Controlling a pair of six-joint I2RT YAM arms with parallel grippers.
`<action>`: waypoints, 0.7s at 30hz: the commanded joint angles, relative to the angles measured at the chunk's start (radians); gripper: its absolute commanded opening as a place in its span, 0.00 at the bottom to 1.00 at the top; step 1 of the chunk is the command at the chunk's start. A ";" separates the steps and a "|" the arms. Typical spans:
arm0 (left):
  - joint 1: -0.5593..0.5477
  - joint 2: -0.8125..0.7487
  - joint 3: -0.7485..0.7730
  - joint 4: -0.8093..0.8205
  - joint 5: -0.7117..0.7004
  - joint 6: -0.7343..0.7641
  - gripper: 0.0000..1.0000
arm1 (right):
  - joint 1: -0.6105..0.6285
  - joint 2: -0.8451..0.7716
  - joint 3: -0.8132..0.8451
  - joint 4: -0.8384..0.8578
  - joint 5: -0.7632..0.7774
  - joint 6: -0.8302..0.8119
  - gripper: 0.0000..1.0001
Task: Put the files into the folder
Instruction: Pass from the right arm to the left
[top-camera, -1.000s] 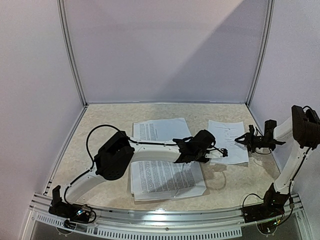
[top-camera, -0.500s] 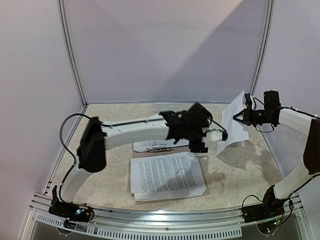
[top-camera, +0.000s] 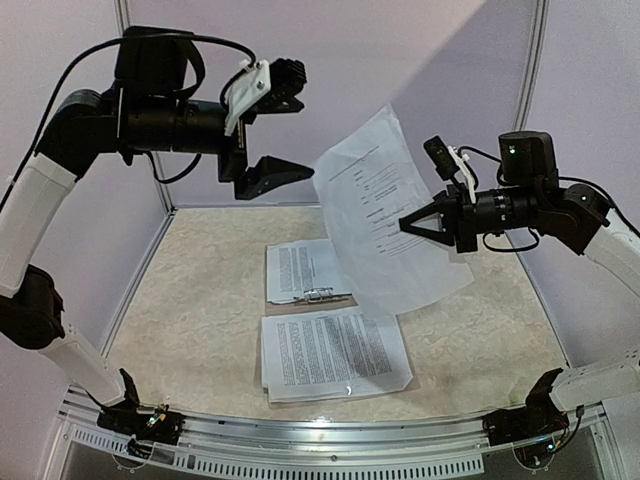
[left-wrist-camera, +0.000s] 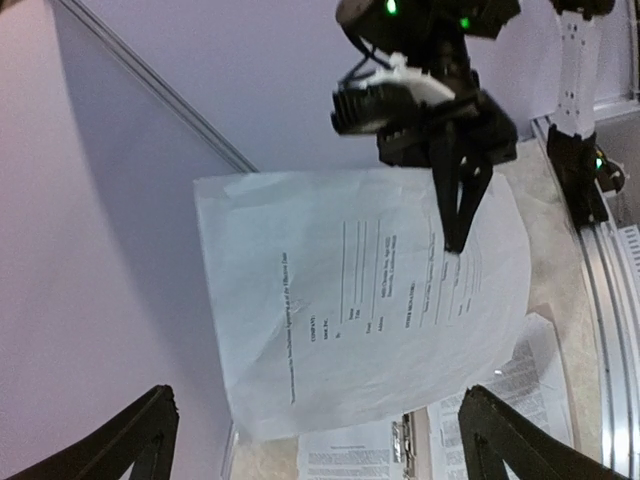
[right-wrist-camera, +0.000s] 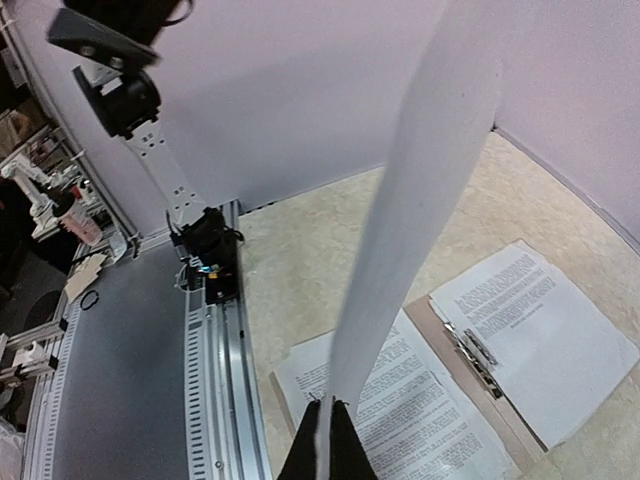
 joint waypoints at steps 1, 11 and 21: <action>-0.002 0.019 -0.074 -0.145 0.008 -0.042 0.99 | 0.103 0.047 0.070 -0.111 0.051 -0.080 0.00; 0.042 -0.042 -0.199 -0.128 0.011 -0.111 1.00 | 0.153 0.111 0.109 -0.144 0.061 -0.150 0.00; 0.168 -0.039 -0.219 -0.083 0.080 -0.134 0.99 | 0.153 0.110 0.110 -0.156 0.036 -0.208 0.00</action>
